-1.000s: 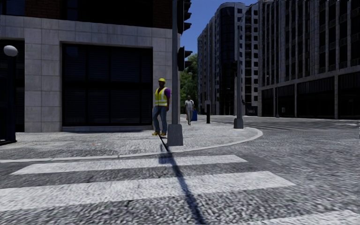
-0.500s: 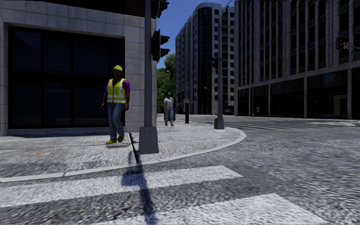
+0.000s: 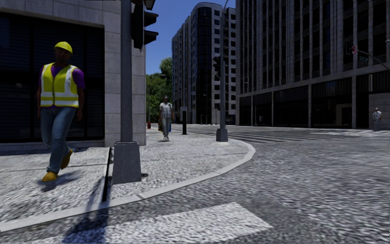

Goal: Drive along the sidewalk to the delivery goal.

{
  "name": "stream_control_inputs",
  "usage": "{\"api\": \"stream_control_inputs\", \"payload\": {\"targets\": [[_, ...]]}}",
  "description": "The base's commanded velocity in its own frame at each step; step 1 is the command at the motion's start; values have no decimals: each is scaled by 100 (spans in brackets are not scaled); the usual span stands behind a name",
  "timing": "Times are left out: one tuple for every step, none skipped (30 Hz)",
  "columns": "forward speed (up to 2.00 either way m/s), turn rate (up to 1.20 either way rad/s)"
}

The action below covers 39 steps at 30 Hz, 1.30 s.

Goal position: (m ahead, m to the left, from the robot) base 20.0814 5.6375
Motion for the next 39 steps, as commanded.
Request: {"api": "stream_control_inputs", "payload": {"targets": [[164, 0], [164, 0], [164, 0], [164, 0], [164, 0], [164, 0], [164, 0], [164, 0], [164, 0], [156, 0], [133, 0], [127, 0], [127, 0], [125, 0], [123, 0], [123, 0], [123, 0], [123, 0], [122, 0], [122, 0], [122, 0], [122, 0], [122, 0], [122, 0], [121, 0], [120, 0], [120, 0], [120, 0], [120, 0], [121, 0], [123, 0], [123, 0], [131, 0], [146, 0], [152, 0], [152, 0], [156, 4], [158, 7], [159, 8]]}}
